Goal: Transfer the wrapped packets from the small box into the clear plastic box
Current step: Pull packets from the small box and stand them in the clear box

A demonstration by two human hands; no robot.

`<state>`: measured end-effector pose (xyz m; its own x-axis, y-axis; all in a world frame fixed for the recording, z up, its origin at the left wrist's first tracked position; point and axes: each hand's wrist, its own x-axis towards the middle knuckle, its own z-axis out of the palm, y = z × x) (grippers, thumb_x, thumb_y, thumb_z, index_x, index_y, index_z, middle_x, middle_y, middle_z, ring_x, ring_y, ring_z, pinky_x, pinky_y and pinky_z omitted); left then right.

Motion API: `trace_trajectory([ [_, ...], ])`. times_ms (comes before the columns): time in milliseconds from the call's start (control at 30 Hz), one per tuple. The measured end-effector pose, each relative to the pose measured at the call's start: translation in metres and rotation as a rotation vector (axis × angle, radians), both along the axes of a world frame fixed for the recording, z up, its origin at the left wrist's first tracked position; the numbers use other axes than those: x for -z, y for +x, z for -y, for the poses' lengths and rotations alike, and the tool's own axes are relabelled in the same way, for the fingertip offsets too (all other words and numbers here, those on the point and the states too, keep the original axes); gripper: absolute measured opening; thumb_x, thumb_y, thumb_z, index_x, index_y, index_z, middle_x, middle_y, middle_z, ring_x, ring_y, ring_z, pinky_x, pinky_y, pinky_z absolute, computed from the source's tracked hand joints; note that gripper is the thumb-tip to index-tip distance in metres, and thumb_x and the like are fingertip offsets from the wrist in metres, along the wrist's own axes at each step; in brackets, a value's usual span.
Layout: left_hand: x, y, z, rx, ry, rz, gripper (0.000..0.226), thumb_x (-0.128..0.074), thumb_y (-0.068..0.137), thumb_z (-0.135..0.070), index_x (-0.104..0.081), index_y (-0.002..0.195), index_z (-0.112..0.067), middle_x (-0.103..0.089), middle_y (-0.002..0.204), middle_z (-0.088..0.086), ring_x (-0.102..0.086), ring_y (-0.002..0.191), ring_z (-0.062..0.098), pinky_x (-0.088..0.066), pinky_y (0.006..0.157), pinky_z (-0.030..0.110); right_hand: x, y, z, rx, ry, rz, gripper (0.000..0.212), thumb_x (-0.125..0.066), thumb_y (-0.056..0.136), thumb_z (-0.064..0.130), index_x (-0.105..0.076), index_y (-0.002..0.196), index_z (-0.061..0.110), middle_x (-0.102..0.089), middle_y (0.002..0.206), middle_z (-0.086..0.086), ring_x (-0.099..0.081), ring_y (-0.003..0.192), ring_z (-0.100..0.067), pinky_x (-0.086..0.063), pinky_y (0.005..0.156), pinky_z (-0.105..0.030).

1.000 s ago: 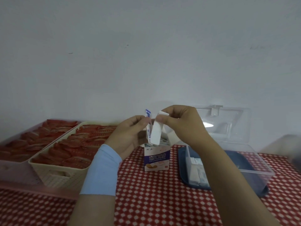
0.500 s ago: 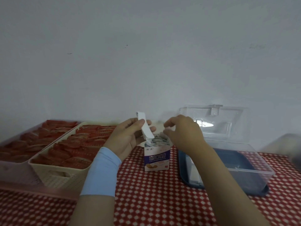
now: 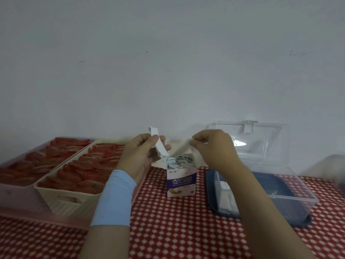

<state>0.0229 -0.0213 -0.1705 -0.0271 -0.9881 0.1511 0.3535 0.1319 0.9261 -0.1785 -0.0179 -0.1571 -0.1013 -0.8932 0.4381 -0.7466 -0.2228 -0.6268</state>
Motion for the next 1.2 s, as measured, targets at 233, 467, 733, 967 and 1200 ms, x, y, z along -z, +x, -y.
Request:
trace_trajectory([
  [233, -0.004, 0.002, -0.006, 0.122, 0.011, 0.013, 0.017, -0.056, 0.097, -0.012, -0.060, 0.107, 0.002, -0.073, 0.110, 0.015, -0.075, 0.083, 0.023, -0.060, 0.063, 0.034, -0.024, -0.004, -0.021, -0.405, -0.010, 0.411, 0.010, -0.069, 0.092, 0.009, -0.077, 0.091, 0.014, -0.072, 0.070, 0.010, -0.060, 0.059, -0.003, -0.048, 0.059, -0.012],
  [467, -0.002, -0.011, -0.012, 0.436, 0.034, -0.007, 0.032, -0.058, 0.088, -0.025, -0.074, 0.110, -0.008, -0.071, 0.116, 0.018, -0.073, 0.096, 0.033, -0.062, 0.072, 0.037, -0.019, 0.019, -0.026, -0.420, -0.051, 0.372, 0.009, -0.069, 0.093, 0.012, -0.077, 0.092, 0.016, -0.073, 0.077, 0.008, -0.069, 0.067, 0.000, -0.050, 0.062, -0.013],
  [733, 0.001, -0.013, -0.006, 0.430, 0.031, -0.065, 0.040, -0.061, 0.090, -0.027, -0.067, 0.119, 0.000, -0.066, 0.113, 0.025, -0.071, 0.098, 0.033, -0.061, 0.073, 0.038, -0.013, 0.028, -0.025, -0.245, -0.193, 0.187, 0.020, -0.073, 0.089, 0.032, -0.064, 0.105, 0.038, -0.060, 0.096, 0.020, -0.060, 0.093, -0.003, -0.058, 0.076, -0.031],
  [967, 0.000, -0.008, -0.006, 0.423, 0.045, -0.129, 0.041, -0.058, 0.094, -0.030, -0.065, 0.124, -0.003, -0.067, 0.125, 0.016, -0.068, 0.108, 0.032, -0.058, 0.078, 0.040, -0.022, 0.025, -0.039, -0.500, -0.048, -0.043, 0.042, -0.093, 0.057, 0.042, -0.060, 0.083, 0.037, -0.044, 0.143, 0.024, -0.047, 0.121, 0.011, -0.040, 0.098, -0.018],
  [1200, 0.003, -0.009, -0.005, 0.472, 0.025, -0.120, 0.041, -0.054, 0.097, -0.027, -0.062, 0.129, -0.002, -0.062, 0.132, 0.021, -0.065, 0.116, 0.033, -0.058, 0.091, 0.044, -0.018, 0.028, -0.036, -0.510, -0.111, -0.027, 0.039, -0.093, 0.059, 0.026, -0.060, 0.081, 0.026, -0.055, 0.126, 0.021, -0.060, 0.105, 0.001, -0.052, 0.080, -0.013],
])
